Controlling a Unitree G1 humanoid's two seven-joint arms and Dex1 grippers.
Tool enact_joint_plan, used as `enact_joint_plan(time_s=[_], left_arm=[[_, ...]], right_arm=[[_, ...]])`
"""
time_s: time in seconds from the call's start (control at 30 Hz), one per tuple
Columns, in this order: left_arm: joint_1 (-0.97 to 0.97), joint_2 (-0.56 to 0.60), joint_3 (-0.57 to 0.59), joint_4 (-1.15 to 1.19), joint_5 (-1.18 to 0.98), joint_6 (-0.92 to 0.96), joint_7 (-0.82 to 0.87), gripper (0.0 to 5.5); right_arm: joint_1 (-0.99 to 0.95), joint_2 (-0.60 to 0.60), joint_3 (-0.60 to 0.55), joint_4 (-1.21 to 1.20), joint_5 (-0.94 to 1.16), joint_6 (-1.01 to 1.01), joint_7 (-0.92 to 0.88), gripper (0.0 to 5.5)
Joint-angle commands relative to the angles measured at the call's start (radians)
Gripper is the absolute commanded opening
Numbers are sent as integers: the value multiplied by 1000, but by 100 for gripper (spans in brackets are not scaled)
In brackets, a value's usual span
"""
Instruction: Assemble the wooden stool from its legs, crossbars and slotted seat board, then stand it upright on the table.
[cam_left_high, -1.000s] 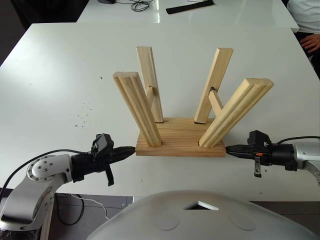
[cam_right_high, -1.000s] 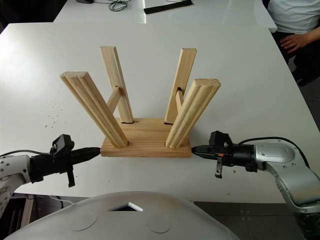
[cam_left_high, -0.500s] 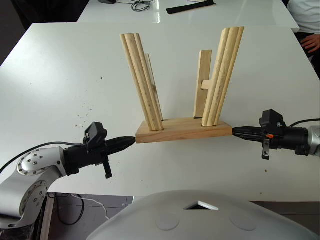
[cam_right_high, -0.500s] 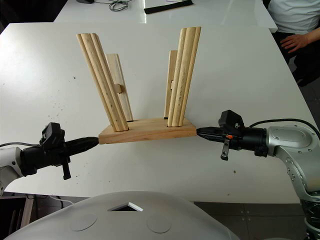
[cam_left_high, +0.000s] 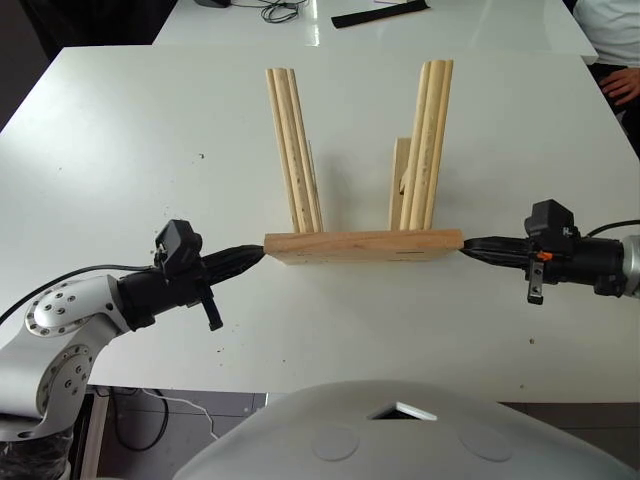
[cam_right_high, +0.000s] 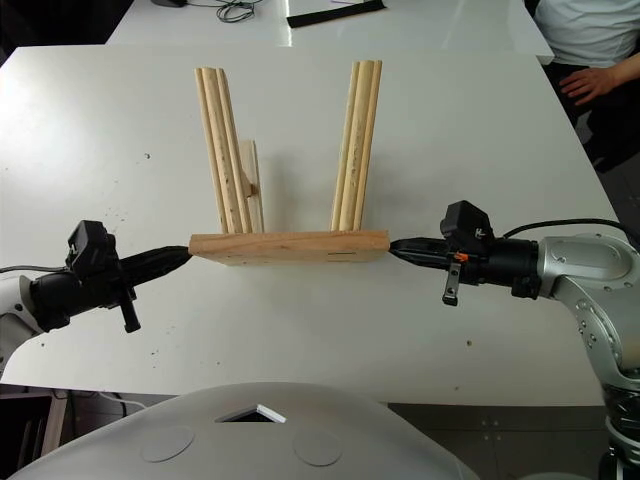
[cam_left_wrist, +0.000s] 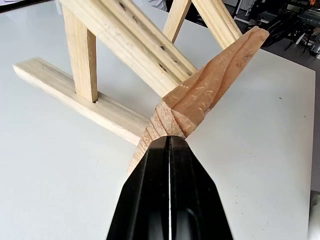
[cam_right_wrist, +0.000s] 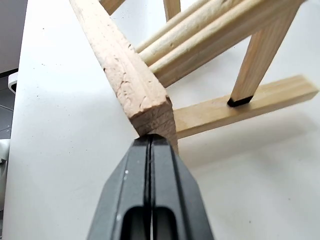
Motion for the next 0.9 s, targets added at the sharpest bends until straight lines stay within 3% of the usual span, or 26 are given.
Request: enact_joint_plan(time_s=[0.03,0.2,0.43,0.63,0.9], left_arm=[[-67,-33,-107,8,-1,-25,-27,1],[-97,-58,-165,70,76,-76,-26,1],[-107,-89,-138,92,77,-123,3,1],[-136,-87,-75,135,94,-146,42,80],[-62,-23,-29,171,149,-178,-15,84]], right_arm=[[-82,53,74,-3,57,-29,33,0],[-123,72,121,45,22,-44,43,0],[-127,86,121,98,-30,-106,30,0],[-144,79,88,139,-47,-133,25,0],[-128,35,50,221,-95,-202,45,0]])
